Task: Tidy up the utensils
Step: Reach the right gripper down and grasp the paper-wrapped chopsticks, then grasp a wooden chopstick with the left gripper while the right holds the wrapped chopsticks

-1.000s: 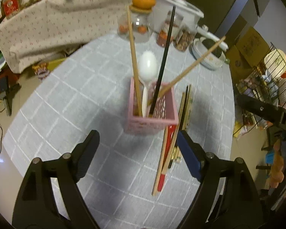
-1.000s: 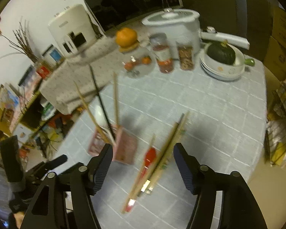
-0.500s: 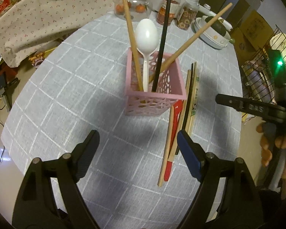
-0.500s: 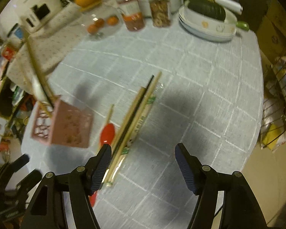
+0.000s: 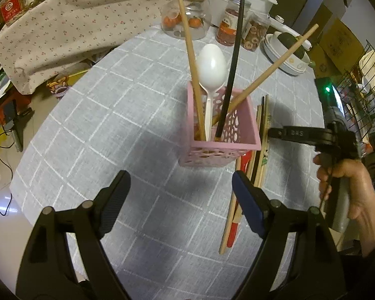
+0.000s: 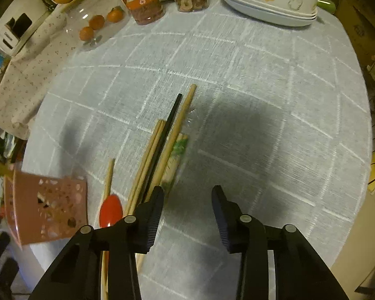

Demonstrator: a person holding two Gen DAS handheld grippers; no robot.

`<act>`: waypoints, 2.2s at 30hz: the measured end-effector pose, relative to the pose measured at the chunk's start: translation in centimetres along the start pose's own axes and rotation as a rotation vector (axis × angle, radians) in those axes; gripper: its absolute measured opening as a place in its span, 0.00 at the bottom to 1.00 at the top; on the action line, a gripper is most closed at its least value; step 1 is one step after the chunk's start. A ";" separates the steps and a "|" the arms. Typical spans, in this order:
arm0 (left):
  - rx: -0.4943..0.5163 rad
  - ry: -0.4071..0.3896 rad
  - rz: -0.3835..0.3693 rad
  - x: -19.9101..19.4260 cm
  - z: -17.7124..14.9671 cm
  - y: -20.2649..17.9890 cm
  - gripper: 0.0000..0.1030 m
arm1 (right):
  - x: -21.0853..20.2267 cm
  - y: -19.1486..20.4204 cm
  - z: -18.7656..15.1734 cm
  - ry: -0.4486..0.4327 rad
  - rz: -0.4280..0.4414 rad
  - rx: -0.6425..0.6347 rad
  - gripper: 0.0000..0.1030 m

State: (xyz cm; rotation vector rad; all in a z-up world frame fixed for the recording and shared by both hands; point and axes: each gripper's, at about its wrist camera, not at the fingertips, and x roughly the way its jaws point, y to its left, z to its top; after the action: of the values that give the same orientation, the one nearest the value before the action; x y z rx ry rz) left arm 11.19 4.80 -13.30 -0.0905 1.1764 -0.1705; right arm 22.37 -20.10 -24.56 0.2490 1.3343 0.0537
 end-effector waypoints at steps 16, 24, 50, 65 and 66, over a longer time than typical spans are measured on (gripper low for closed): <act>0.097 -0.009 -0.073 -1.0 -0.7 -2.9 0.81 | -0.4 -2.3 -0.2 0.086 -0.046 -0.045 0.09; 0.203 -0.035 -0.103 -2.3 -1.0 -6.1 0.81 | -4.1 -6.4 -1.4 0.055 0.033 0.011 0.09; 0.256 0.126 0.031 12.5 6.7 -19.8 0.25 | -8.4 -13.4 -3.6 0.027 0.166 0.061 0.09; 0.220 0.158 0.069 14.9 7.7 -19.2 0.20 | -8.1 -15.0 -3.7 0.037 0.178 0.095 0.09; 0.216 0.165 0.075 15.1 7.8 -19.0 0.20 | -8.1 -15.0 -3.7 0.038 0.179 0.095 0.09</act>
State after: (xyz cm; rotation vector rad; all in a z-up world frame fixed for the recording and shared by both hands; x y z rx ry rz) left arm 22.40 -16.77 -21.03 0.1598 1.3165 -0.2415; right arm 15.36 -35.57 -20.77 0.4491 1.3512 0.1467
